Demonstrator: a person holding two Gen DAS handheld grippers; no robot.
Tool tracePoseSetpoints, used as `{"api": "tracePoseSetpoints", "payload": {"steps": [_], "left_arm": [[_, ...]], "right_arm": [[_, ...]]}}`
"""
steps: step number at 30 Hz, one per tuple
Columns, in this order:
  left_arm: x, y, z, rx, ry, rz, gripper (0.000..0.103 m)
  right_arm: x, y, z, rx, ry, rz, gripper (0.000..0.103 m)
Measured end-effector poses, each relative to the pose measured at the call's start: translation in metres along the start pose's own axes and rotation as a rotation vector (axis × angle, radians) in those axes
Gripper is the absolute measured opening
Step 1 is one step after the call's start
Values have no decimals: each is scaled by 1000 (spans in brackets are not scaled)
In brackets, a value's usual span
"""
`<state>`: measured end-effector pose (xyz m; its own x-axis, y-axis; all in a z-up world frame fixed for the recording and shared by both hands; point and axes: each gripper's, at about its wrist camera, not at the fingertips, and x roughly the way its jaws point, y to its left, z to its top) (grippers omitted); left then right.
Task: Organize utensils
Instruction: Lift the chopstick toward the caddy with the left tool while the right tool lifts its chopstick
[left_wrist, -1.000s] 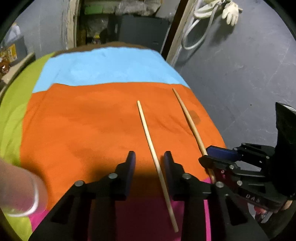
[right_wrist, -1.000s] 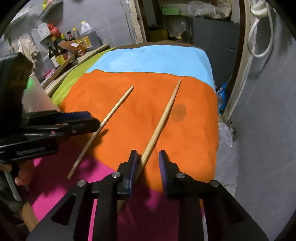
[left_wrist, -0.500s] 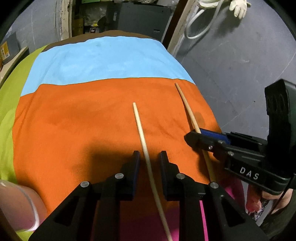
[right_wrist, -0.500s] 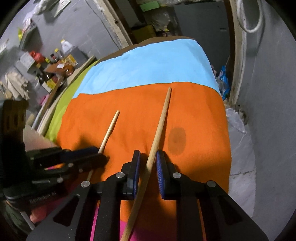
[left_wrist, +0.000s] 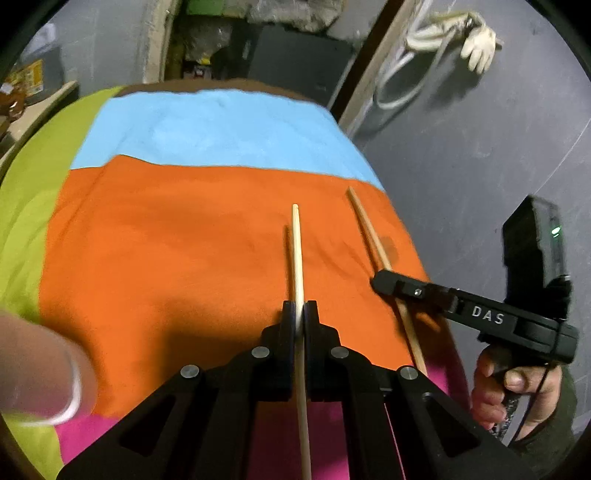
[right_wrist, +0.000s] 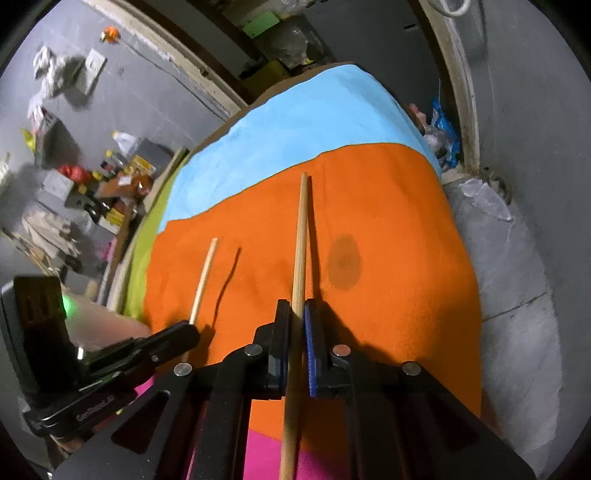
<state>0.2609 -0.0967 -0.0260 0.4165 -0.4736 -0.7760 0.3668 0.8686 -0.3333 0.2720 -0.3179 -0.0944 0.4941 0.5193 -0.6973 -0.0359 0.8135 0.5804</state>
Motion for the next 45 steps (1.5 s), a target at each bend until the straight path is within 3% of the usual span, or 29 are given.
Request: {"api": "tracePoseSetpoints", "payload": {"steps": [4, 10, 19, 24, 30, 38, 45], "left_arm": [[-27, 4, -19, -4, -107, -19, 2], [-65, 13, -43, -27, -231, 6, 2], [-116, 6, -52, -14, -428, 37, 2], [-149, 3, -53, 17, -546, 74, 3], [-183, 14, -52, 18, -666, 108, 3], [-220, 49, -50, 45, -767, 177, 3], [-256, 84, -44, 94, -861, 162, 3]], "right_arm": [[-8, 4, -11, 22, -31, 75, 5], [-30, 31, -36, -61, -141, 130, 5], [-65, 102, -61, -298, -412, 110, 5], [-73, 137, -68, -388, -520, 117, 5], [-74, 168, -69, -450, -576, 142, 5], [-79, 203, -63, -507, -616, 208, 5], [-81, 249, -58, -556, -676, 283, 5]]}}
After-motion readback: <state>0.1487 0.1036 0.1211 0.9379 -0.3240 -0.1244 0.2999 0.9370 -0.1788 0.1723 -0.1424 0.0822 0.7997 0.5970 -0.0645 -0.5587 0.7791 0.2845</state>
